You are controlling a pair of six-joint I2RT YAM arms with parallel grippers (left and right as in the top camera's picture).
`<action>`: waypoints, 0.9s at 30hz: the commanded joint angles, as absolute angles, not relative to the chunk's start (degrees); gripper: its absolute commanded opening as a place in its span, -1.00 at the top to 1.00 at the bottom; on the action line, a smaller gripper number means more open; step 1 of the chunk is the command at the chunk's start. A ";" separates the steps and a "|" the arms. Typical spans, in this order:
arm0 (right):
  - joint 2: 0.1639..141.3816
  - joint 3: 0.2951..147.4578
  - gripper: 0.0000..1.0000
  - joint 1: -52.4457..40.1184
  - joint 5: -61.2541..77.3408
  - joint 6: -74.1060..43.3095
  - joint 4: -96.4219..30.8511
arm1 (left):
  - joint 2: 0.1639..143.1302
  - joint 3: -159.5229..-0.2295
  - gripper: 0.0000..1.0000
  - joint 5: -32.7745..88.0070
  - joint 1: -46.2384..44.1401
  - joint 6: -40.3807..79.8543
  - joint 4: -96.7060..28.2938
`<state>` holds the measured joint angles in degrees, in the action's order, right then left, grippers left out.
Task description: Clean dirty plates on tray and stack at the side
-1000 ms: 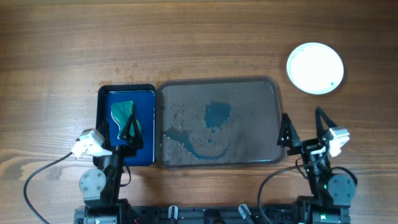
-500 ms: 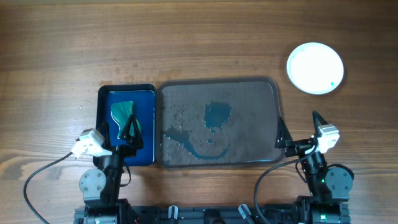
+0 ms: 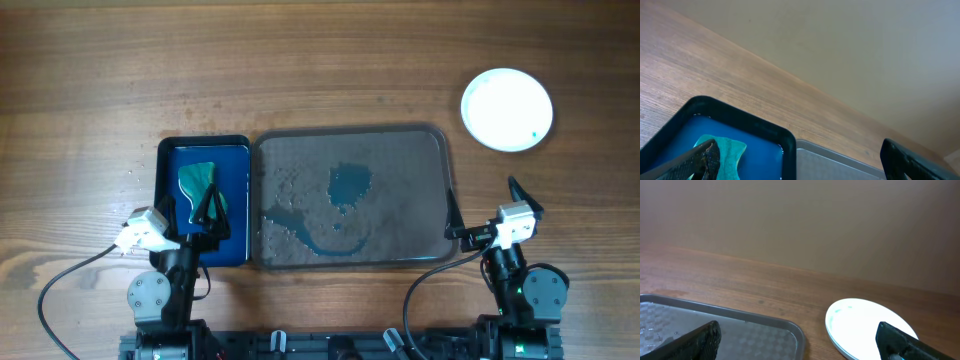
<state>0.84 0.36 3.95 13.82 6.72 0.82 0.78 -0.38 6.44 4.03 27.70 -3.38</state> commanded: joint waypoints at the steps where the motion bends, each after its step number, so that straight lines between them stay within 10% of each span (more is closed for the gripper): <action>1: 0.21 0.30 -1.00 4.29 12.84 6.00 0.93 | 0.23 -0.32 -1.00 5.87 3.62 26.81 -3.95; 27: 0.21 0.30 -1.00 4.29 12.82 6.00 0.95 | 3.51 -0.32 -1.00 2.90 3.64 2.96 -4.25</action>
